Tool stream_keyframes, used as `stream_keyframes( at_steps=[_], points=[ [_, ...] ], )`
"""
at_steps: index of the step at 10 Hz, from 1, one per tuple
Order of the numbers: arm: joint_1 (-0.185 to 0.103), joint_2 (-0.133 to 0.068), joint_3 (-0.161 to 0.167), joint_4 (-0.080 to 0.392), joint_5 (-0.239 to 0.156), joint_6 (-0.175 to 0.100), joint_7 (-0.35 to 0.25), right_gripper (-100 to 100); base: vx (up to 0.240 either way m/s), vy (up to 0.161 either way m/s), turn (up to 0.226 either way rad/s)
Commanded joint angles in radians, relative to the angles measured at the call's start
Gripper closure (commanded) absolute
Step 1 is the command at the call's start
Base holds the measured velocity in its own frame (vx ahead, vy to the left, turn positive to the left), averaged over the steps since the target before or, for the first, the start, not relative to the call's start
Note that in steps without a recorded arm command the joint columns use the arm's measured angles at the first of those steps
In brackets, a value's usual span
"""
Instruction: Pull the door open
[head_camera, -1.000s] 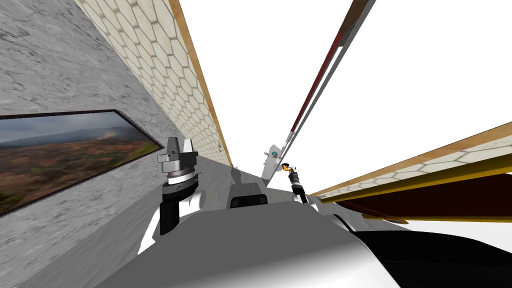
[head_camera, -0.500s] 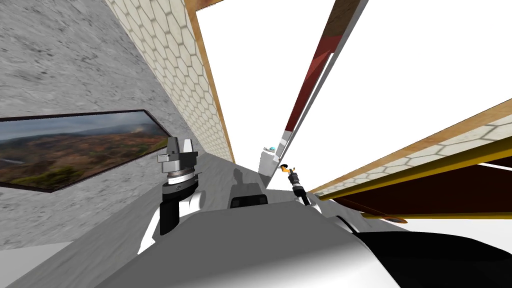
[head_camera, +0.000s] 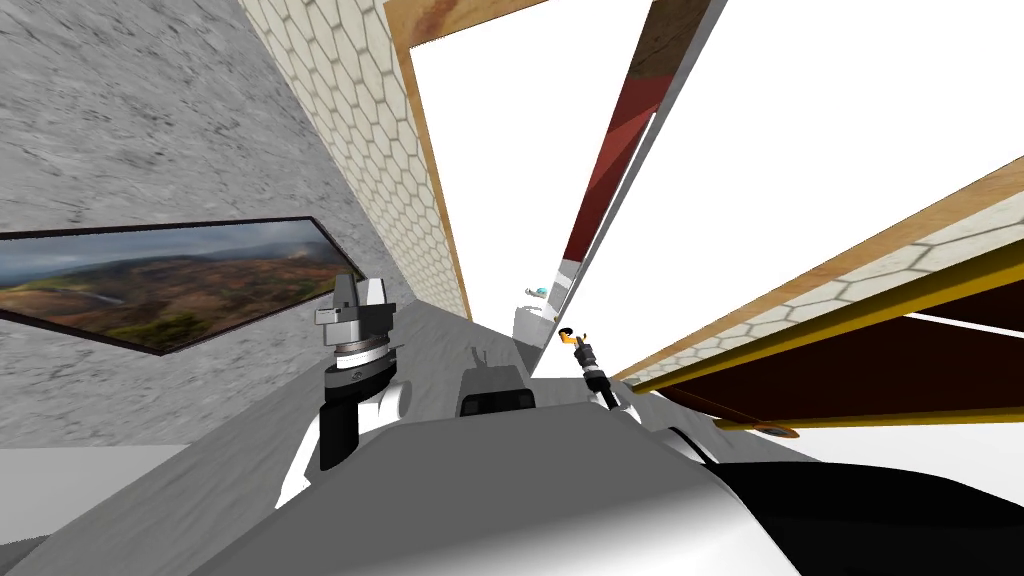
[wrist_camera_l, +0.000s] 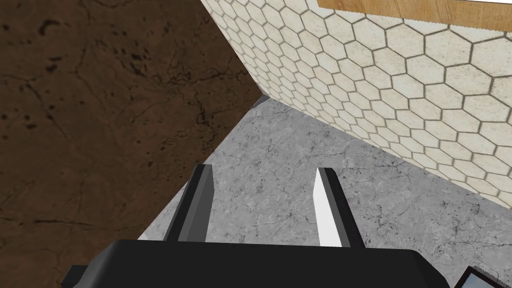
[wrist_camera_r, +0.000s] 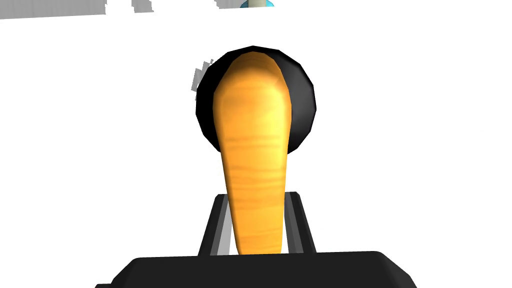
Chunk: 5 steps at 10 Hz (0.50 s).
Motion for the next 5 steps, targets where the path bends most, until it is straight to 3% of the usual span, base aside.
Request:
stream_keyframes(
  at_steps=[1, 3, 5],
  points=[
    [-0.012, 0.012, 0.016, 0.000, 0.018, -0.001, -0.003, 100, -0.198, -0.057, 0.058],
    [-0.045, 0.025, 0.035, 0.016, 0.044, -0.002, -0.008, 100, -0.238, -0.061, 0.070],
    [-0.069, 0.034, 0.049, 0.028, 0.063, -0.003, -0.012, 100, -0.220, -0.126, 0.052]
  ],
)
